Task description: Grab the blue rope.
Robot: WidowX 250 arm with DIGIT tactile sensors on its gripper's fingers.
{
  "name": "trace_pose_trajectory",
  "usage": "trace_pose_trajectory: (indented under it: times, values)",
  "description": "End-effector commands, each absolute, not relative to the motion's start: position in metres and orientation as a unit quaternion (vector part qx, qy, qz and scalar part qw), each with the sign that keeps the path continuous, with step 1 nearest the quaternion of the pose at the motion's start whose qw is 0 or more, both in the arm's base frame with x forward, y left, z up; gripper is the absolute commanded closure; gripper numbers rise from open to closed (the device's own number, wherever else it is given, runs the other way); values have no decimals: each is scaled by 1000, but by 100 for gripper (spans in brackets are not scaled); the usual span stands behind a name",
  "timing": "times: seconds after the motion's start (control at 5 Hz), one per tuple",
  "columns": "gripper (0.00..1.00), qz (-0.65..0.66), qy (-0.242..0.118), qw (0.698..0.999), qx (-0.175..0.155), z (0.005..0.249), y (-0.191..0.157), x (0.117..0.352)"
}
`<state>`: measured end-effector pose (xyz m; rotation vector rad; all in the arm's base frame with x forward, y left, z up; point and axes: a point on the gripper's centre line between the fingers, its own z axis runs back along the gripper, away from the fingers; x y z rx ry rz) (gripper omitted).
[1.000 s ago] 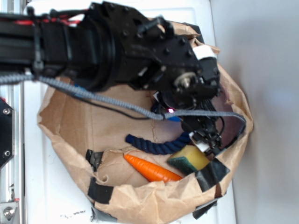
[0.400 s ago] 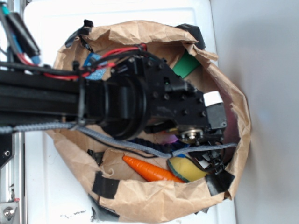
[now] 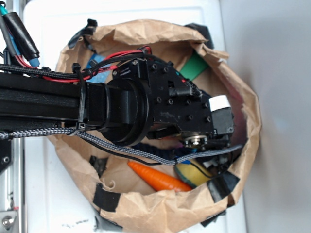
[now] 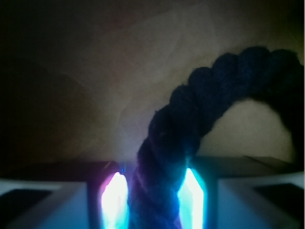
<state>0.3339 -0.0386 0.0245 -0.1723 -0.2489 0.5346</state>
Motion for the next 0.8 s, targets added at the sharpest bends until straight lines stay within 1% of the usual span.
trace_pose_trajectory:
  times: [0.0, 0.2, 0.4, 0.6]
  values:
    - [100, 258, -157, 950, -83, 26, -30, 329]
    - [100, 259, -150, 949, -96, 40, -24, 326]
    - [100, 244, -132, 955, -104, 75, -18, 316]
    - [100, 226, -128, 963, -77, 110, -9, 302]
